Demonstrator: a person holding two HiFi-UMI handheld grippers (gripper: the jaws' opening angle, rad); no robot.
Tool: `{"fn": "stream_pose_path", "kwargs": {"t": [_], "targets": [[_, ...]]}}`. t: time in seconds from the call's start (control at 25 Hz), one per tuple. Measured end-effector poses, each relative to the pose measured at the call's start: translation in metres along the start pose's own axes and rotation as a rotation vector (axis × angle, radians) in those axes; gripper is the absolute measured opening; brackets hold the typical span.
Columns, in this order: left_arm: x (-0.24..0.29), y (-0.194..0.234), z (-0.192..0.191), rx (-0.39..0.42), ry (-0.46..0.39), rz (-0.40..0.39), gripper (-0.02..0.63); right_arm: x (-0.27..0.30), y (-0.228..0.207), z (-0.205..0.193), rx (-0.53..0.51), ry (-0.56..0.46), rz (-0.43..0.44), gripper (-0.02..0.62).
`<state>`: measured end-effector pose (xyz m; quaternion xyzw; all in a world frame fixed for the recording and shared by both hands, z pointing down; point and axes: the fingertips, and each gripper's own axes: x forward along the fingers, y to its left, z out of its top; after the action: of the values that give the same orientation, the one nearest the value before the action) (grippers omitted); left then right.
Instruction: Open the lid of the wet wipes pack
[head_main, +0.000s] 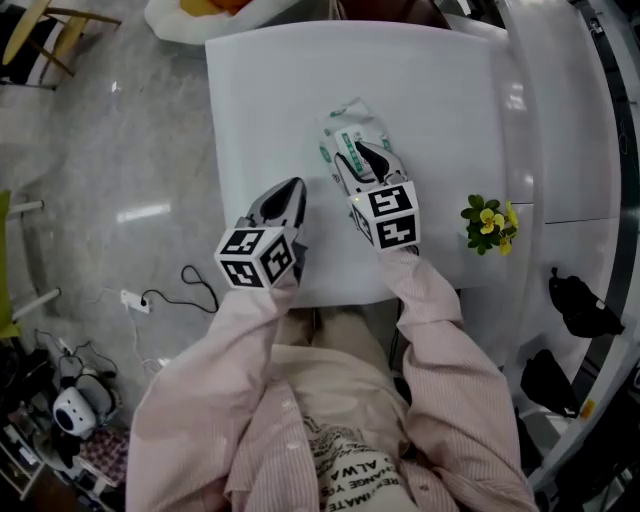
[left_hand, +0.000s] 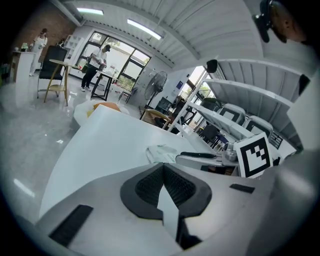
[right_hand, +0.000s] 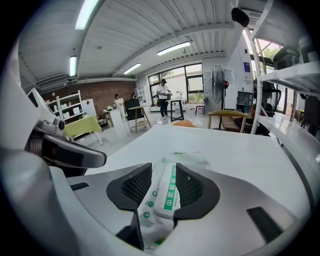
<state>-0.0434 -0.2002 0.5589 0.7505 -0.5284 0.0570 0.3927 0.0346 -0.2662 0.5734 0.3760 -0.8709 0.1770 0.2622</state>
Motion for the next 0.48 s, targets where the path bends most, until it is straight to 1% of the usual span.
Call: {"fn": "stream_pose_path", "kwargs": {"t": [0.28,0.48], "targets": [[0.008,0.006,0.001,-0.018,0.000,0.001,0.000,0.013,0.001,-0.011,-0.044,0.058,-0.008,0.142],[0.013,0.010,-0.002,-0.029,0.009,-0.001,0.000,0.019,0.001,-0.017,-0.096,0.095,-0.050,0.133]]}}
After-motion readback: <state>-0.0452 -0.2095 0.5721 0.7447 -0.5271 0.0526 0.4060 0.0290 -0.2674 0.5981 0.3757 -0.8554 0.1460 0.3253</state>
